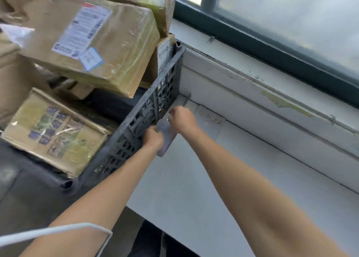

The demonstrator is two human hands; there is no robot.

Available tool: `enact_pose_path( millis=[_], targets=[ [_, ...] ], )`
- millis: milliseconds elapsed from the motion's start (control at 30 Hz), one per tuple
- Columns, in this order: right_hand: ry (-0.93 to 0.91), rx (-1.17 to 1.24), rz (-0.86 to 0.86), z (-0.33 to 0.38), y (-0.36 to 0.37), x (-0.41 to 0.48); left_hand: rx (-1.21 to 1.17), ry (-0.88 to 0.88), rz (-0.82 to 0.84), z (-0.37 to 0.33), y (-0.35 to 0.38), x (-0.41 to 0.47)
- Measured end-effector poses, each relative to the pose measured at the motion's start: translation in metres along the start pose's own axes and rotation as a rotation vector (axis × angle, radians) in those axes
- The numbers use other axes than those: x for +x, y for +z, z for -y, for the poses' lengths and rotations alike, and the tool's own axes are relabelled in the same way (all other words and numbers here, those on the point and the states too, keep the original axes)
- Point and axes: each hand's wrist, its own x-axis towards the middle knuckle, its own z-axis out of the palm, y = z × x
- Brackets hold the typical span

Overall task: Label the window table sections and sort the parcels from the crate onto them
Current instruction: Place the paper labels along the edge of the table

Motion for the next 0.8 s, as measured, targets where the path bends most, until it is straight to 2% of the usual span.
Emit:
enact_pose_path(
  millis=[133,267,467,600,800],
  targets=[
    [-0.054,-0.213,0.089,0.016,0.012,0.0,-0.045,-0.071,0.034,0.03,-0.013,-0.013],
    [-0.063,-0.302,0.144,0.025,0.024,-0.004,-0.062,-0.159,0.066,0.042,-0.018,-0.018],
    [-0.049,-0.408,0.136,0.018,0.035,-0.005,-0.143,-0.146,0.067,0.046,-0.017,-0.017],
    [0.01,-0.306,0.128,0.011,0.035,-0.006,-0.204,-0.167,0.08,0.045,-0.013,-0.017],
    [0.071,-0.155,-0.091,-0.002,0.02,-0.01,-0.398,-0.286,-0.031,0.031,-0.013,-0.013]
  ],
)
